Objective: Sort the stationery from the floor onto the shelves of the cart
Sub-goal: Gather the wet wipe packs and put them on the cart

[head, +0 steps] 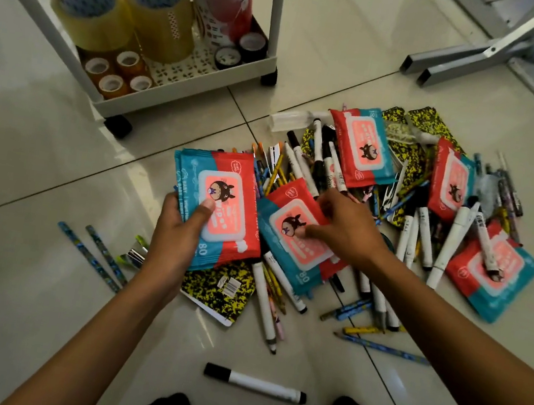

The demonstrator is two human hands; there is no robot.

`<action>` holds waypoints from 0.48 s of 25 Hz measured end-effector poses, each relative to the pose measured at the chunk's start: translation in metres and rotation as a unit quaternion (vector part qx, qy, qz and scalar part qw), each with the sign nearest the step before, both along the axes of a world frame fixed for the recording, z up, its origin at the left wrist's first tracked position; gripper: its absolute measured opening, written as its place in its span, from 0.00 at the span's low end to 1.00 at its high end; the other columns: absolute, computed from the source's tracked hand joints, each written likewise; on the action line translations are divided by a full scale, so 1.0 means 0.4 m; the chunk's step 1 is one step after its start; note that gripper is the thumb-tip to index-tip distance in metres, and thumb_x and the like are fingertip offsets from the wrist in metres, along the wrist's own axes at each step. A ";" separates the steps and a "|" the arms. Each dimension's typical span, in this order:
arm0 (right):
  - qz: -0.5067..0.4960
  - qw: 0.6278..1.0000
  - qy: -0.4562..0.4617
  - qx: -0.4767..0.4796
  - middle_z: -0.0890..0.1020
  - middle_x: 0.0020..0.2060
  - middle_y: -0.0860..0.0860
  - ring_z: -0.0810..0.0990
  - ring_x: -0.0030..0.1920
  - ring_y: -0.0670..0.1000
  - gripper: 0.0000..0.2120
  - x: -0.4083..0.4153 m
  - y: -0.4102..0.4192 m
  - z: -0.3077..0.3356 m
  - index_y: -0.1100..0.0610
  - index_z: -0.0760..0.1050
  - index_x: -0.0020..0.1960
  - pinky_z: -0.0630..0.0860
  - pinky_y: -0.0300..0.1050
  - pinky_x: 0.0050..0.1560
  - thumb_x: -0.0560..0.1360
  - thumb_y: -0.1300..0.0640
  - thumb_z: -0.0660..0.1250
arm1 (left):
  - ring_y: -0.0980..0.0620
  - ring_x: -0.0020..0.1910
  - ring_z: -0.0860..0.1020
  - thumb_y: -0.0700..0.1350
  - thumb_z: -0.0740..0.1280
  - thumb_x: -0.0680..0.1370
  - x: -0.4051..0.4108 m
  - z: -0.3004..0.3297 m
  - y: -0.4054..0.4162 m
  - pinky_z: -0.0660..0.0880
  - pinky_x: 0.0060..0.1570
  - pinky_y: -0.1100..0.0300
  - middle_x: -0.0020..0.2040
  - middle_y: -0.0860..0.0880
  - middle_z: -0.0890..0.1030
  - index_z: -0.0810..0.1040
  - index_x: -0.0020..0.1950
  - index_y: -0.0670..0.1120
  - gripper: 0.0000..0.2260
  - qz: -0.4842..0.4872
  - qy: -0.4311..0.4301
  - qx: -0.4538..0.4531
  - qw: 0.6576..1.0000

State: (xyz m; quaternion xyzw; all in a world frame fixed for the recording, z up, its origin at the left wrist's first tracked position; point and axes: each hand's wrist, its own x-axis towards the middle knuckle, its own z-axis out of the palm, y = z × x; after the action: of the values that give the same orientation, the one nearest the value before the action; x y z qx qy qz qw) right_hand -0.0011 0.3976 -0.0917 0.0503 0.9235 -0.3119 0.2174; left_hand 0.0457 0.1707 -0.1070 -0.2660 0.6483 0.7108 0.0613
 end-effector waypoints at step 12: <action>-0.248 0.883 -0.064 -0.394 0.83 0.44 0.54 0.84 0.38 0.47 0.08 -0.024 0.015 0.091 0.60 0.74 0.52 0.81 0.39 0.35 0.75 0.61 0.69 | 0.51 0.48 0.84 0.56 0.67 0.72 -0.077 0.055 0.161 0.82 0.44 0.53 0.56 0.48 0.82 0.69 0.66 0.48 0.25 -0.115 0.011 0.069 0.991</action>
State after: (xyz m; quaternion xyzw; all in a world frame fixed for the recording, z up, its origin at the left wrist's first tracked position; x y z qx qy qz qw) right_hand -0.0105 0.4036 -0.0555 0.2078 0.6662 -0.6895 0.1940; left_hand 0.0150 0.2349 -0.0850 -0.1773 0.6246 0.7448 0.1537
